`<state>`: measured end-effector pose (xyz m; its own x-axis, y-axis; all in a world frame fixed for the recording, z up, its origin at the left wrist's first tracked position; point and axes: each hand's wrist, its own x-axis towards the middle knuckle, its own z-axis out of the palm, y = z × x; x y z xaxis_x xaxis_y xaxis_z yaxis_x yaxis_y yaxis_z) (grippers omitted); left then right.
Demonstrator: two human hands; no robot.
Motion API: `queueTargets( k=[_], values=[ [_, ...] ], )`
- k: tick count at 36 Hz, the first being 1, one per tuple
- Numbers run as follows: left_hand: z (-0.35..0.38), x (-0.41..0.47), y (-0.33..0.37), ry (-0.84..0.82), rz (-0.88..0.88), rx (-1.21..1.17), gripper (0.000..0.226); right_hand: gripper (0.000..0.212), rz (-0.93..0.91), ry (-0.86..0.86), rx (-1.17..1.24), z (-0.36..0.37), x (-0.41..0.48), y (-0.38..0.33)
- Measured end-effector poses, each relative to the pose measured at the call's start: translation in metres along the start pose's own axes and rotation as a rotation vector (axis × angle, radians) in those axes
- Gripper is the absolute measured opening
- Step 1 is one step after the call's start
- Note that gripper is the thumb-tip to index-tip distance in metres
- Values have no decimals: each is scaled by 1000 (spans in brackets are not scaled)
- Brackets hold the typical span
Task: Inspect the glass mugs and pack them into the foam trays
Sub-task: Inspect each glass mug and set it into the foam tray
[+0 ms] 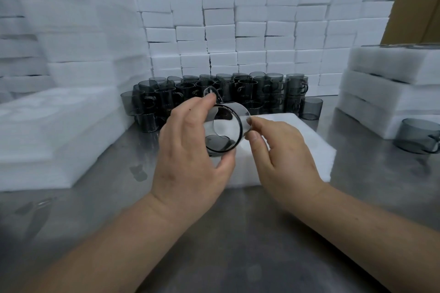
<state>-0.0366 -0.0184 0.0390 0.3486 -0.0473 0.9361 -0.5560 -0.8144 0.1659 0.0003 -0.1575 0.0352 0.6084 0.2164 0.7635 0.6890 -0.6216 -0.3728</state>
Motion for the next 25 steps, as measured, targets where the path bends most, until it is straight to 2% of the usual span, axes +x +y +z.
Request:
queueTargets(
  k=[8, 14, 18, 25],
  values=[
    [0, 0, 0, -7, 10, 36, 75, 38, -15, -48, -47, -1, 1, 1],
    [-2, 0, -1, -58, -72, 80, 76, 38, -23, 54, 48, -1, -1, 1],
    [-3, 0, -2, -69, -104, 78, 72, 45, -105, 89, 78, -3, -1, 1],
    [-1, 2, -1, -42, -194, 105, 63, 43, -288, 150, 19, -2, -2, -3]
  ],
)
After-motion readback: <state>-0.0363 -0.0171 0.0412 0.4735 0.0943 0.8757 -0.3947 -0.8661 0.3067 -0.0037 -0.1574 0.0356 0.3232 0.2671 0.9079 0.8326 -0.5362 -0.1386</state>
